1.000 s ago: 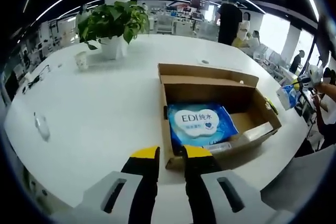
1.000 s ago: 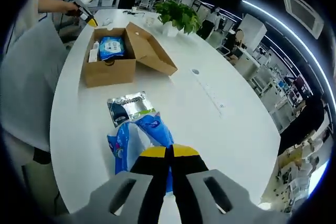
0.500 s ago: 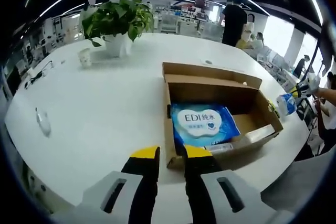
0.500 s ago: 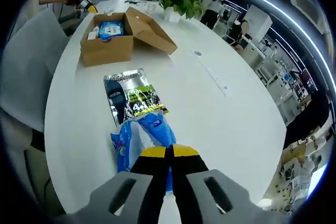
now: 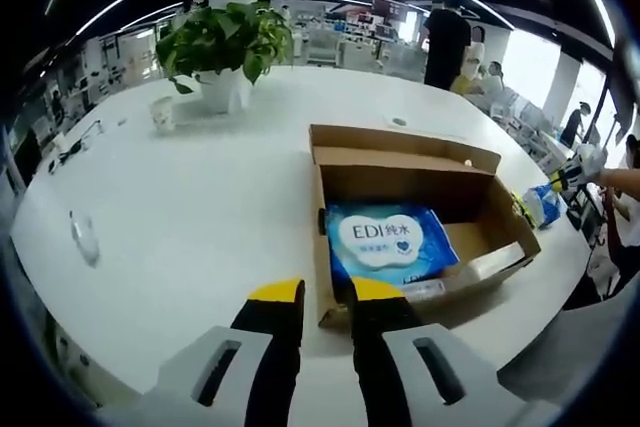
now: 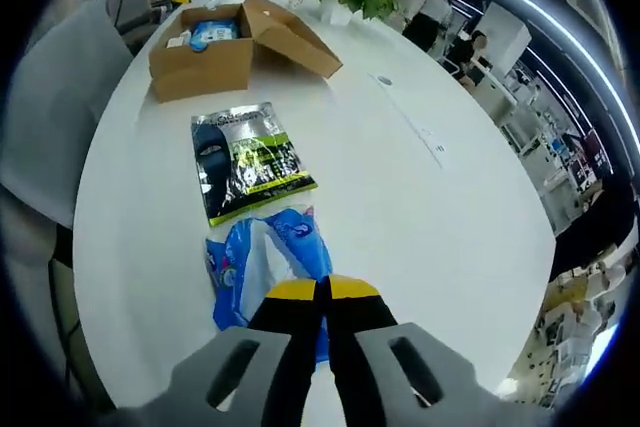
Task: Operate the shoe box by opening the lid, removing the specified soft item, and placing it in the target area until the item is outside and the box remains undamaged.
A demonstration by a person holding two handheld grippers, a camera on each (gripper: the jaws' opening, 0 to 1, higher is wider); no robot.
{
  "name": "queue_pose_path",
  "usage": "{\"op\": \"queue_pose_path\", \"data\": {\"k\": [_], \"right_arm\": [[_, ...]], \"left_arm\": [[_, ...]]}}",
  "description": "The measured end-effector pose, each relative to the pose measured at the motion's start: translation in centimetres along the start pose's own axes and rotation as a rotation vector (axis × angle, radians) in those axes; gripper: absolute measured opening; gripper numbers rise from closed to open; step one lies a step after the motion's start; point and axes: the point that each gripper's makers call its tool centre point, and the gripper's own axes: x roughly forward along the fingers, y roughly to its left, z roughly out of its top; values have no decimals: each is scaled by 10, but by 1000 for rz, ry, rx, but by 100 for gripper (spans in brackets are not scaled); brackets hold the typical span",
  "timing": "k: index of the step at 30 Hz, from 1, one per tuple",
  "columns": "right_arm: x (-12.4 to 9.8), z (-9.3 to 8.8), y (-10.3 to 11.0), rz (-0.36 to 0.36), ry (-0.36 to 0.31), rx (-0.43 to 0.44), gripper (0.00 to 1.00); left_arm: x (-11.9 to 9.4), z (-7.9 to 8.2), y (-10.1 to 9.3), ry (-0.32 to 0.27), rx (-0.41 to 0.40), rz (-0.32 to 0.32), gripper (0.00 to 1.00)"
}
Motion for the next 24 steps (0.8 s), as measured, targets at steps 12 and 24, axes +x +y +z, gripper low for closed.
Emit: {"op": "queue_pose_path", "data": {"k": [12, 24], "right_arm": [[-1, -7, -7, -41, 17, 36, 3], [-22, 8, -10, -115, -14, 47, 16]], "left_arm": [[-1, 3, 5, -8, -9, 10, 16], [0, 8, 2, -29, 1, -13, 18]]}}
